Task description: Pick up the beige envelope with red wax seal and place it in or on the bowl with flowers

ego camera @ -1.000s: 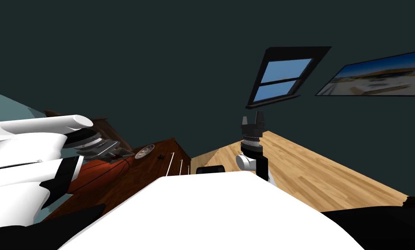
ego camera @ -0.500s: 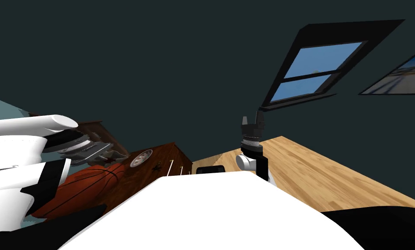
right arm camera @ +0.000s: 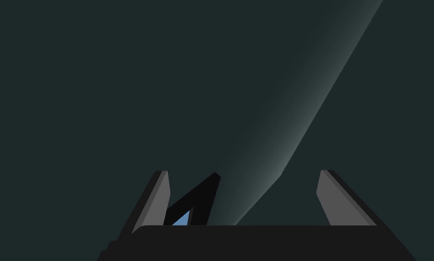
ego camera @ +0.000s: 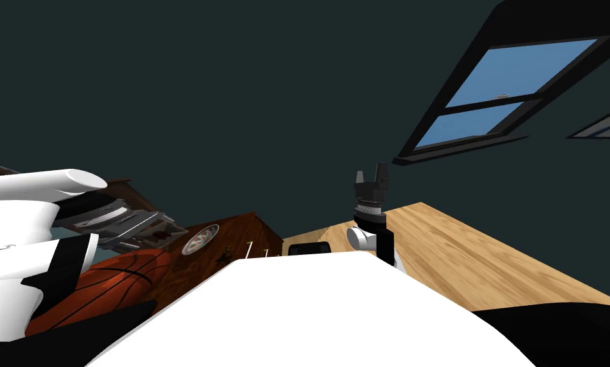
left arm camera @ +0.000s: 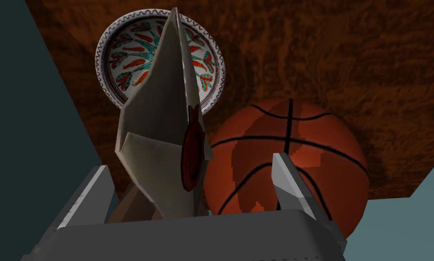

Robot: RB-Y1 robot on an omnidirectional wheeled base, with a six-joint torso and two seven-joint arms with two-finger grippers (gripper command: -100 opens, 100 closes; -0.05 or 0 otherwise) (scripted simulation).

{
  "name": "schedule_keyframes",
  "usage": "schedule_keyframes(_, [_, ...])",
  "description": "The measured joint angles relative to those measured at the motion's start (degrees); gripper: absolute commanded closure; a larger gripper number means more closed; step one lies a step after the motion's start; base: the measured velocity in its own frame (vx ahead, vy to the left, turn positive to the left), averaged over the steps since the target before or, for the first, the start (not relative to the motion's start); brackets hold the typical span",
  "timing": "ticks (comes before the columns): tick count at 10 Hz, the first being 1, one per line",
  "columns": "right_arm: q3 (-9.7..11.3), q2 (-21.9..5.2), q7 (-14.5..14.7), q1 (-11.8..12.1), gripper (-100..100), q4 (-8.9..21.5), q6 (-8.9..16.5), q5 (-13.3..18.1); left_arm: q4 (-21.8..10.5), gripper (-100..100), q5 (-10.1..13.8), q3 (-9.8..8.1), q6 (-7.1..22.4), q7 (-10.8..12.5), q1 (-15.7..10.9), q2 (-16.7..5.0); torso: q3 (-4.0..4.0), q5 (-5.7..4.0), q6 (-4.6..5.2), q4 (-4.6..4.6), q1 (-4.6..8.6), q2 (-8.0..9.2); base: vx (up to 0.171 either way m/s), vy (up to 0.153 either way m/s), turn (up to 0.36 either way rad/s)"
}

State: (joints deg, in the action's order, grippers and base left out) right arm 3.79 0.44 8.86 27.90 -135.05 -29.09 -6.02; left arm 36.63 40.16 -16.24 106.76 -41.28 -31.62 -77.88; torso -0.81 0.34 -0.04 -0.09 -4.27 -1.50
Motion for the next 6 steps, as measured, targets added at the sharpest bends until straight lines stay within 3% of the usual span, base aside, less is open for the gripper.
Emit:
schedule_keyframes(2, [0.0,0.0,0.0,0.0,0,0.0,0.0,0.0,0.0,-100,0.0,0.0,0.0,0.0,0.0,0.0,0.05,-0.01,0.0,0.02,0.01,0.08,0.0,0.0,0.0])
schedule_keyframes(3, [0.0,0.0,0.0,0.0,0,0.0,0.0,0.0,0.0,0,0.0,0.0,0.0,0.0,0.0,0.0,0.06,-0.01,-0.02,0.03,0.02,0.1,0.0,0.0,0.0])
schedule_keyframes(4, [0.0,0.0,0.0,0.0,0,0.0,0.0,0.0,0.0,-100,0.0,0.0,0.0,0.0,0.0,0.0,0.1,-0.05,-0.06,0.05,0.05,0.15,0.024,-0.071,0.038])
schedule_keyframes(6, [0.0,0.0,0.0,0.0,0,0.0,0.0,0.0,0.5,-100,1.0,0.81,1.4,-0.9,-1.2,-2.7,0.1,-0.2,-0.09,0.06,0.54,0.13,0.034,-0.117,0.053])
